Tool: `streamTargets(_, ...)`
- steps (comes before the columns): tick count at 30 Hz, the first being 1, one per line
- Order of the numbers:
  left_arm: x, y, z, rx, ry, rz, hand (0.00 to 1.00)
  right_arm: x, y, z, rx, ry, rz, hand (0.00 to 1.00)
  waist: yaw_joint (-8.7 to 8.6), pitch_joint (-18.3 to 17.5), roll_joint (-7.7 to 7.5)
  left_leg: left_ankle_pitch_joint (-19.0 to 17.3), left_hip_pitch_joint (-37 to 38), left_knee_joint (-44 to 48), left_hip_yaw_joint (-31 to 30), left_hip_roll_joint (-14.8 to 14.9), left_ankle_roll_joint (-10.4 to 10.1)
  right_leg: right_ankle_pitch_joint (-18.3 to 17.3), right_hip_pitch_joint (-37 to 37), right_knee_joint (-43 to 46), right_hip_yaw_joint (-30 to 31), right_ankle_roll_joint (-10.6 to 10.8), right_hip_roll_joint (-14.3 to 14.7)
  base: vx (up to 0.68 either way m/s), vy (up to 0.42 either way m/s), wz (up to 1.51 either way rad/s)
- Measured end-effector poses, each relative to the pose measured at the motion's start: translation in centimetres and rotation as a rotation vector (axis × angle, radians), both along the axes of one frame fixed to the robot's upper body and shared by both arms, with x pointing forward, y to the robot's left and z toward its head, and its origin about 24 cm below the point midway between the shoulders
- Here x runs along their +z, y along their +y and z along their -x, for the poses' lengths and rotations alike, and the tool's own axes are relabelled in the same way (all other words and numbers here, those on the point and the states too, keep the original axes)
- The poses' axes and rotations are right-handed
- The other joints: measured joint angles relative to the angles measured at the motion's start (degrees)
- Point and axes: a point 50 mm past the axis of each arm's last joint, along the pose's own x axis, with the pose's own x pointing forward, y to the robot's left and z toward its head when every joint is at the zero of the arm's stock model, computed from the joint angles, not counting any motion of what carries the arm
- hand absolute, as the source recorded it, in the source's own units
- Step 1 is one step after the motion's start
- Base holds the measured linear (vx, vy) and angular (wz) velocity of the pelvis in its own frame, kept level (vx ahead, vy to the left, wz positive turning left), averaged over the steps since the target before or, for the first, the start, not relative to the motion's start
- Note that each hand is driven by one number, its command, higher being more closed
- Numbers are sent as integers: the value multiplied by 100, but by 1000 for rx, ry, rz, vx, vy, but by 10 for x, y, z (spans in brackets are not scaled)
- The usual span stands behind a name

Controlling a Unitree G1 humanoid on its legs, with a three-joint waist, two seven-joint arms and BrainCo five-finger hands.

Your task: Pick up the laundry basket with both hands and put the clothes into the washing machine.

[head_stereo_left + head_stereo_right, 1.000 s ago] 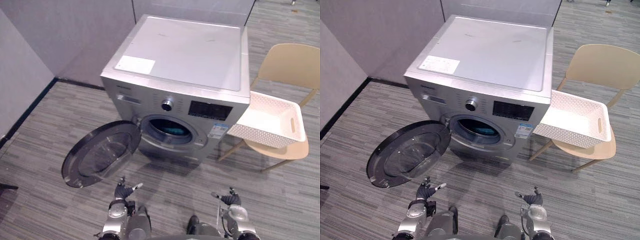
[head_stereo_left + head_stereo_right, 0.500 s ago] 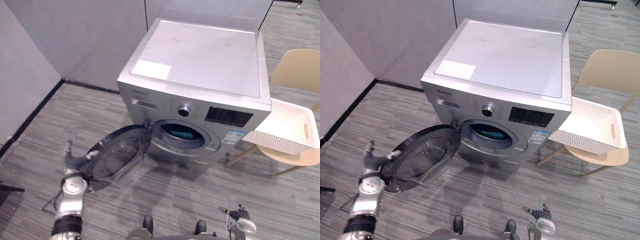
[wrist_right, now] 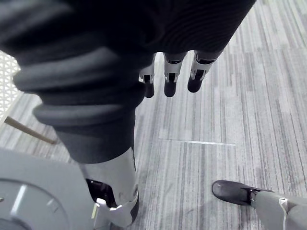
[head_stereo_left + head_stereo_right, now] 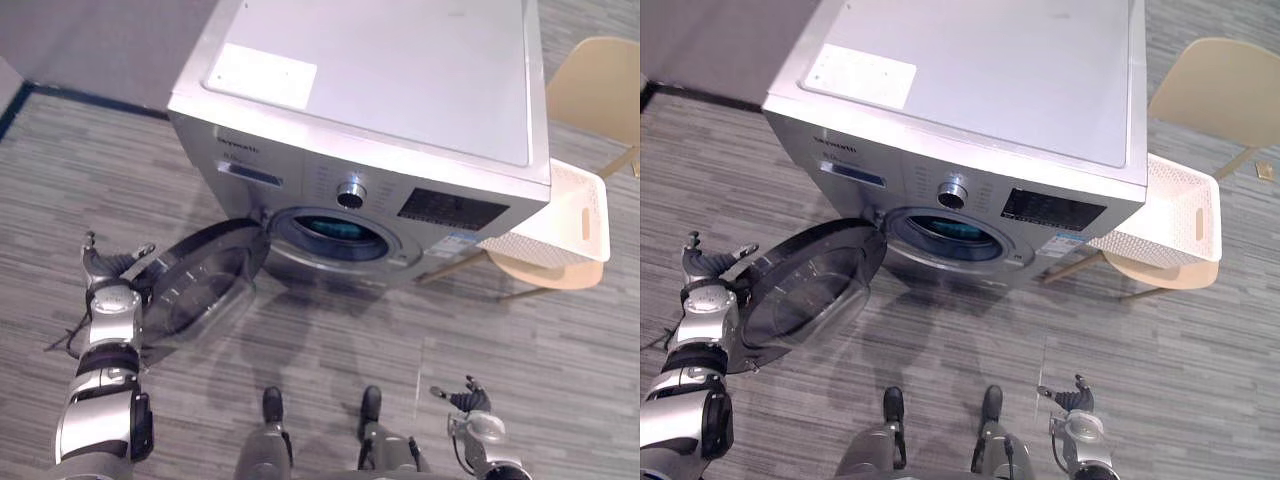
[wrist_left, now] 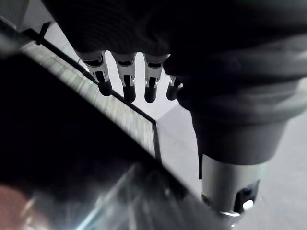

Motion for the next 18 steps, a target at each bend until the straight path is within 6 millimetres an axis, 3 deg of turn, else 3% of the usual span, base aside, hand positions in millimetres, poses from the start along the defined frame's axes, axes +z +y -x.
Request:
streamTargets(2,-2,-3,-1,-6,-5,19,0,-1,0,2,-5,2,-5,0,12,8,7,1,0,1,14,27,-2,0,-3,-2,-2,0,21,0,-13,-5)
streamTargets(7,-30,-30,0,-52,10,84,0,-3,0,5,-9,12,-8,0,83,28,88,4,90,-4,21,-31,-3,0,75,-8,-8,1,-14,-25,13,0)
streamTargets(12,-79,-76,13,-77,17,310,0,-9,0,13,-24,64,-19,0,144,9,149,25,430,-153,-91,-283,30,-73,458,-154,-64,101,-181,-63,45,12)
streamTargets(15,-125,-114,41,-92,106,472,0,-14,-4,20,-57,100,-24,0,139,-109,182,155,528,-338,-177,-500,97,-179,539,-186,-100,241,-334,-98,41,18)
streamTargets(18,-174,-154,89,-158,330,560,0,-16,0,21,-52,123,-34,0,28,-178,189,395,688,-667,-260,-588,88,-232,587,-185,-131,292,-380,-86,-5,13)
